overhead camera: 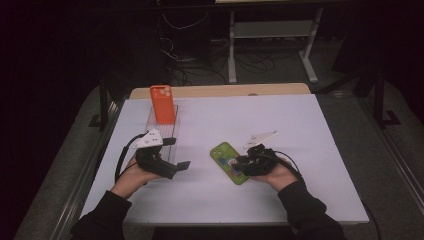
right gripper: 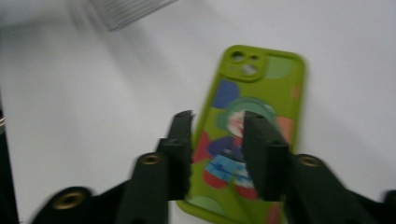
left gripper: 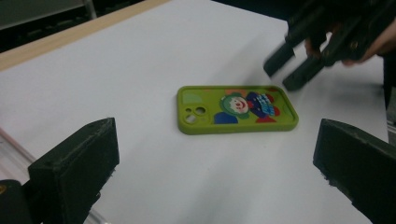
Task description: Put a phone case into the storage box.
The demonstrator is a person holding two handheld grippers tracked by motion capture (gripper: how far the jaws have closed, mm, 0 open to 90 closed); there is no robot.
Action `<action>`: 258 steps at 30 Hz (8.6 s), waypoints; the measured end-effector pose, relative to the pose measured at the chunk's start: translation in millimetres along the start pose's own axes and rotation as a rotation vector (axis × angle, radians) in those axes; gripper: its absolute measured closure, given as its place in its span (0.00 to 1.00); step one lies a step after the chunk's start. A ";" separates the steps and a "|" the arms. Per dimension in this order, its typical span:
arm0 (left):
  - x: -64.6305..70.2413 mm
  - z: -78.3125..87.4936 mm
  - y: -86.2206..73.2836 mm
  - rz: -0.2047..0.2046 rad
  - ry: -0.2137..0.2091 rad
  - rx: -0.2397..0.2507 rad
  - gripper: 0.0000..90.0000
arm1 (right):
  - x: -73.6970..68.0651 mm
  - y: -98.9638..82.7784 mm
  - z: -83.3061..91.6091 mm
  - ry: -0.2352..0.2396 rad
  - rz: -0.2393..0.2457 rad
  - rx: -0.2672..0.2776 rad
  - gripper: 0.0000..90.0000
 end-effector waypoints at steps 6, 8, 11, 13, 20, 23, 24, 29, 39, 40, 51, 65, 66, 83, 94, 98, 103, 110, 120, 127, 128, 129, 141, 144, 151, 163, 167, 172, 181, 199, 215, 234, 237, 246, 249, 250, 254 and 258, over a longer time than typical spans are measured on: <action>4.1 -5.7 -2.5 -0.017 -0.021 -0.027 0.00 | 11.6 -15.4 23.7 -0.095 -0.006 0.042 0.46; 3.8 -5.8 -2.8 -0.018 -0.022 -0.034 0.00 | 14.1 -20.7 29.9 -0.125 -0.012 0.047 0.38; 2.6 -5.9 -3.2 -0.027 -0.022 -0.037 0.00 | 18.8 -28.8 39.1 -0.131 -0.040 0.057 0.27; 2.6 -5.5 -3.3 -0.029 -0.024 -0.038 0.00 | 21.9 -35.0 45.6 -0.139 -0.068 0.072 0.20; 4.5 -5.8 -2.9 -0.013 -0.018 -0.014 0.00 | 28.9 -57.9 61.2 -0.184 -0.096 0.132 0.07; 4.8 -6.5 -3.0 -0.010 -0.014 -0.013 0.00 | 29.5 -66.0 64.3 -0.189 -0.093 0.141 0.01; 4.9 -6.5 -3.0 -0.011 -0.013 -0.014 0.00 | 29.7 -68.2 64.8 -0.190 -0.094 0.147 0.00; 5.5 -6.4 -2.6 -0.008 -0.012 -0.002 0.00 | 31.1 -72.7 67.1 -0.192 -0.081 0.157 0.00; 5.7 -9.1 -4.1 -0.022 -0.034 -0.026 0.00 | 28.3 -57.1 60.8 -0.167 -0.103 0.087 0.00; 6.2 -9.5 -4.1 -0.024 -0.035 -0.022 0.00 | 27.5 -55.2 59.0 -0.171 -0.104 0.076 0.00; 5.5 -8.6 -4.1 -0.014 -0.030 -0.015 0.00 | 24.2 -25.0 42.3 -0.200 -0.150 0.031 0.00; 4.8 -6.9 -2.5 -0.014 -0.033 -0.004 0.00 | 11.7 7.8 7.4 -0.186 -0.163 -0.001 0.01; 4.8 -6.7 -2.4 -0.015 -0.034 -0.003 0.00 | 11.3 8.4 3.9 -0.187 -0.158 -0.004 0.01; 6.3 -5.2 -1.5 -0.011 -0.033 0.005 0.00 | 0.7 9.7 -45.6 -0.245 -0.107 -0.122 0.04; 7.0 -5.2 -0.7 -0.017 -0.038 0.011 0.00 | -3.3 4.5 -58.4 -0.248 -0.111 -0.184 0.08; 6.9 -5.3 -0.9 -0.017 -0.038 0.009 0.00 | -3.5 3.0 -61.1 -0.253 -0.085 -0.196 0.09; 6.9 -5.3 -0.8 -0.019 -0.037 0.008 0.00 | -5.8 2.1 -61.6 -0.259 -0.068 -0.201 0.13; 8.0 -5.5 -0.6 -0.015 -0.040 0.003 0.00 | -7.4 1.7 -61.0 -0.270 -0.084 -0.198 0.16; 8.5 -5.6 -0.3 -0.018 -0.040 0.002 0.00 | -6.8 2.2 -60.2 -0.269 -0.087 -0.202 0.17; 6.1 -5.3 -0.3 -0.021 -0.039 -0.005 0.00 | -1.8 4.9 -51.7 -0.228 -0.079 -0.210 0.17; 5.8 -5.7 -0.2 -0.019 -0.041 -0.004 0.00 | 0.0 6.2 -48.9 -0.226 -0.057 -0.211 0.17; 5.1 -5.8 0.0 -0.020 -0.041 -0.003 0.00 | 0.4 8.0 -45.9 -0.220 -0.064 -0.212 0.17; -4.4 -8.4 16.0 -0.048 -0.046 -0.018 0.00 | 29.6 21.6 4.2 -0.161 0.028 -0.194 0.17; -5.1 -11.4 22.2 -0.068 -0.059 -0.023 0.00 | 40.1 21.3 15.6 -0.162 0.043 -0.203 0.17; 0.0 -21.0 37.4 -0.117 -0.130 -0.055 0.00 | 53.9 21.3 33.4 -0.111 0.094 -0.212 0.17; 5.5 -53.3 61.0 -0.198 -0.237 -0.146 0.00 | 49.8 28.2 31.1 0.022 0.266 -0.250 0.17; 9.7 -59.5 60.7 -0.218 -0.270 -0.148 0.00 | 45.8 30.4 31.8 0.062 0.272 -0.255 0.17; 11.2 -60.8 60.1 -0.240 -0.297 -0.161 0.00 | 38.6 31.8 31.9 0.107 0.299 -0.249 0.17; 21.7 -64.8 59.1 -0.259 -0.337 -0.184 0.00 | 17.9 34.6 24.6 0.156 0.420 -0.274 0.17; 43.9 -83.5 48.6 -0.340 -0.400 -0.288 0.00 | -12.5 40.2 15.3 0.210 0.524 -0.300 0.17; 51.9 -93.7 41.0 -0.384 -0.419 -0.347 0.04 | -20.6 43.2 17.0 0.221 0.545 -0.288 0.17; 53.0 -92.4 40.0 -0.393 -0.422 -0.371 0.16 | -22.5 41.6 14.5 0.234 0.558 -0.290 0.16; 51.9 -91.0 41.2 -0.405 -0.421 -0.386 0.17 | -22.9 40.8 13.5 0.235 0.556 -0.286 0.16; 50.0 -87.4 42.2 -0.376 -0.404 -0.379 0.17 | -20.2 41.0 15.5 0.253 0.515 -0.263 0.08; 46.5 -86.1 42.0 -0.376 -0.378 -0.381 0.17 | -14.4 41.2 17.8 0.240 0.489 -0.247 0.08; 46.3 -85.7 41.5 -0.356 -0.369 -0.378 0.17 | -12.0 41.1 19.6 0.241 0.468 -0.235 0.08; 40.7 -83.6 39.2 -0.317 -0.321 -0.387 0.17 | -1.1 39.5 28.4 0.201 0.377 -0.190 0.08; 34.5 -81.2 35.1 -0.278 -0.287 -0.391 0.17 | 14.3 35.3 34.6 0.151 0.329 -0.112 0.07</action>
Point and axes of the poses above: each handheld gripper's, and its own axes: z roughly backward along the jaws, y roughly out of its top, x roughly to its right, the point moved 1 cm from there along -z, roughly forward along the jaws, and after that the axes turned 1 degree about -z, right-handed, at the moved point
